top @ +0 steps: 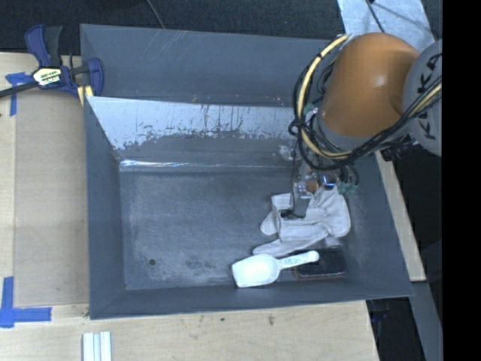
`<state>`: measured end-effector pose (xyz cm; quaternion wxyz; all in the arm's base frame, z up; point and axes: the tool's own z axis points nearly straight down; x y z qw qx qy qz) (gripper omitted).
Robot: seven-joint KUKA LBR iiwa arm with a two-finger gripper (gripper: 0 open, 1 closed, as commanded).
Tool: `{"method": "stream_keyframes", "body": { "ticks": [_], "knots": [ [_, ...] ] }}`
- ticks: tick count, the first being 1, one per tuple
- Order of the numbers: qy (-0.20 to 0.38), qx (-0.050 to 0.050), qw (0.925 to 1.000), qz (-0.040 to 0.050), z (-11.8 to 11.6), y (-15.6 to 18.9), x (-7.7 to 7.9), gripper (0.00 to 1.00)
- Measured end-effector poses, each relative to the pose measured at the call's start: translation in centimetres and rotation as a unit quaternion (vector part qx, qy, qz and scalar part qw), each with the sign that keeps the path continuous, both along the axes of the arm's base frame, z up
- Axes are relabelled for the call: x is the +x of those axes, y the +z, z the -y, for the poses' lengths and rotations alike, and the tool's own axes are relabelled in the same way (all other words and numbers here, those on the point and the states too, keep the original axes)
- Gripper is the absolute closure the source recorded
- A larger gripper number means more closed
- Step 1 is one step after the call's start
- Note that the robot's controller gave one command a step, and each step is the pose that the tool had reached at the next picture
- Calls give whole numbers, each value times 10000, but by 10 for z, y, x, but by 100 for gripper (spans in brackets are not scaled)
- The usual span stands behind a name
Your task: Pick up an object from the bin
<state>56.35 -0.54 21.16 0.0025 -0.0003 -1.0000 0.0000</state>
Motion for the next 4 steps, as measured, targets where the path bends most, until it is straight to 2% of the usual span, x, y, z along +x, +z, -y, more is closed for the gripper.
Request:
{"method": "stream_keyframes", "body": {
  "ticks": [1,2,3,4],
  "knots": [
    [-1,0,10000,45,0,5,2,0],
    [493,-2,9988,55,-4,-52,-25,0],
    [1466,4,9892,21,2,-63,-68,0],
    [672,4,9977,24,17,-94,-68,0]
  ]
}}
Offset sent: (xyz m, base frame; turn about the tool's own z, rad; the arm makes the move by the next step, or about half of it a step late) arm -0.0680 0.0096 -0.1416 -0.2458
